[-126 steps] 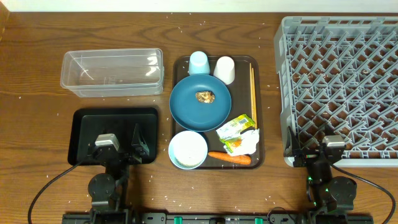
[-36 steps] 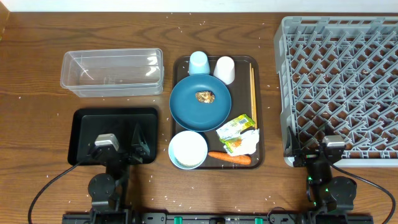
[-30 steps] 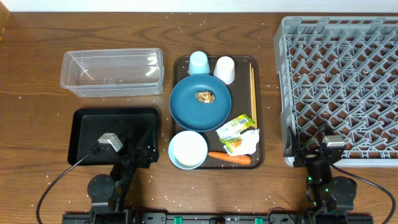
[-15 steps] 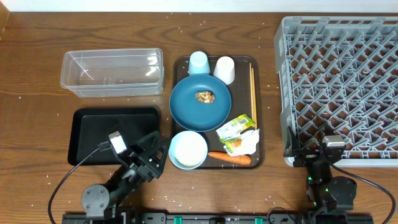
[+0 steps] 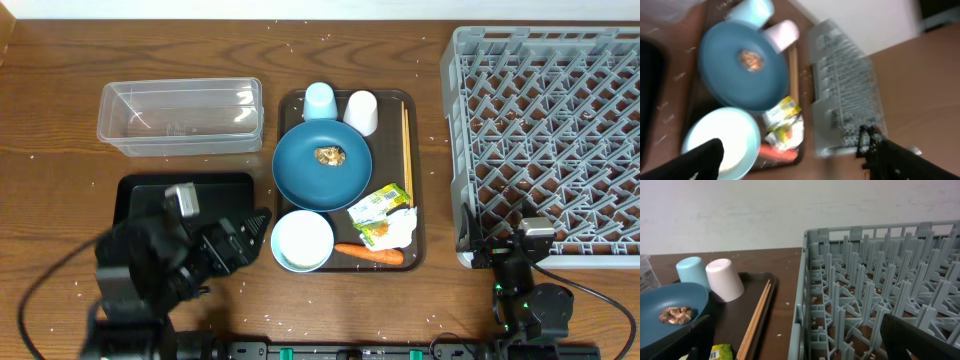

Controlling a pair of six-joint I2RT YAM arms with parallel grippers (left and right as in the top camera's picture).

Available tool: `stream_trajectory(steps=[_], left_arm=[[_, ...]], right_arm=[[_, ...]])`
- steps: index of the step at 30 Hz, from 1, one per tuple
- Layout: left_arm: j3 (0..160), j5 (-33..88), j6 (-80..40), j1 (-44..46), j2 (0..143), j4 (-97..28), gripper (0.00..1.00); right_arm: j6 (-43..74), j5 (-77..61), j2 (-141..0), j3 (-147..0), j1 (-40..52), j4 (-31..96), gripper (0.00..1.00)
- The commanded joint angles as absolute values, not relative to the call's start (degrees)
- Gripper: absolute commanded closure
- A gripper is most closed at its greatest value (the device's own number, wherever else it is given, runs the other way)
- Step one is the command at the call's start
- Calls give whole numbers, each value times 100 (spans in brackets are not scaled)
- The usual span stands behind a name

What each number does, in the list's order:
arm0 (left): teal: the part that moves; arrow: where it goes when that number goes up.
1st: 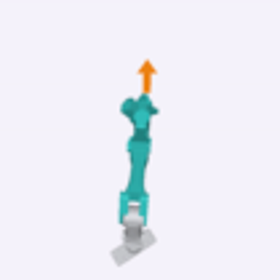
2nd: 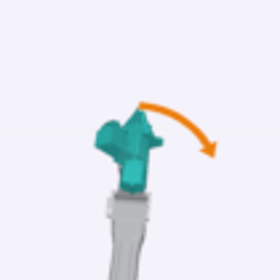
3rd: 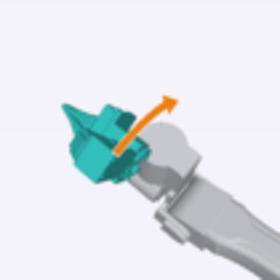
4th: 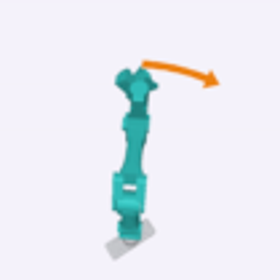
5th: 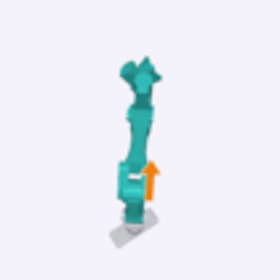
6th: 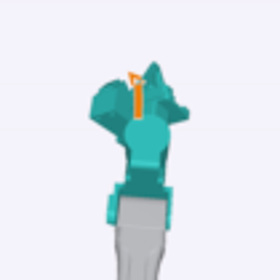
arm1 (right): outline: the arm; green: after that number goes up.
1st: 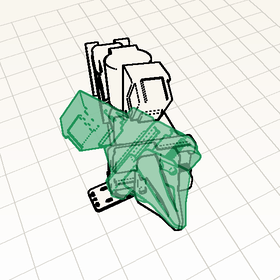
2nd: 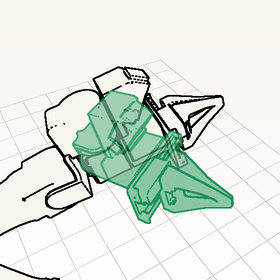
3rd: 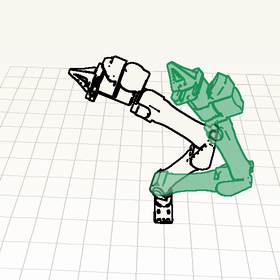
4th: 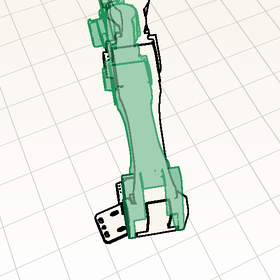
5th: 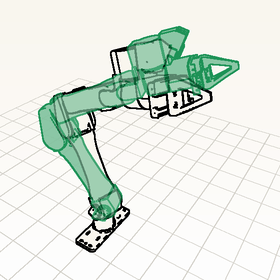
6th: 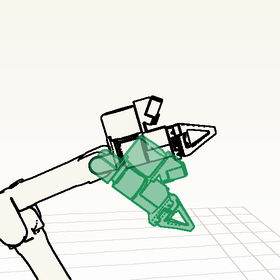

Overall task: Sort waste into correct bins and load items into the dishwasher rack
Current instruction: 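Move the left gripper over the brown tray toward the white bowl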

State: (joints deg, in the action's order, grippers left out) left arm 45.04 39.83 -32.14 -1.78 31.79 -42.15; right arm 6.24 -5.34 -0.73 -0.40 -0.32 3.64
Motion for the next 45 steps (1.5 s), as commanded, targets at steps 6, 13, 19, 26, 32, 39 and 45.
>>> stream_trajectory(steps=[6, 13, 19, 26, 32, 39, 45], left_arm=[[6272, 2735, -2014, 338, 4689, -5900, 2], [6281, 2740, -2043, 1549, 5089, -5824, 2], [6241, 2799, -2624, 2128, 5509, -5627, 2], [6239, 1500, -3732, 3280, 6392, -5736, 2], [6239, -148, -4925, 4425, 7308, -5662, 2], [6239, -528, -5004, 4633, 8265, -5078, 2], [6239, -370, -5006, 4633, 8892, -4801, 2]], right_arm=[[550, -493, -75, -32, -58, 388, 1], [550, -493, -75, -32, -58, 388, 1], [550, -493, -75, -32, -58, 388, 1], [550, -493, -75, -32, -58, 388, 1], [550, -493, -75, -32, -58, 388, 1], [550, -493, -75, -32, -58, 388, 1], [550, -493, -75, -32, -58, 388, 1]])
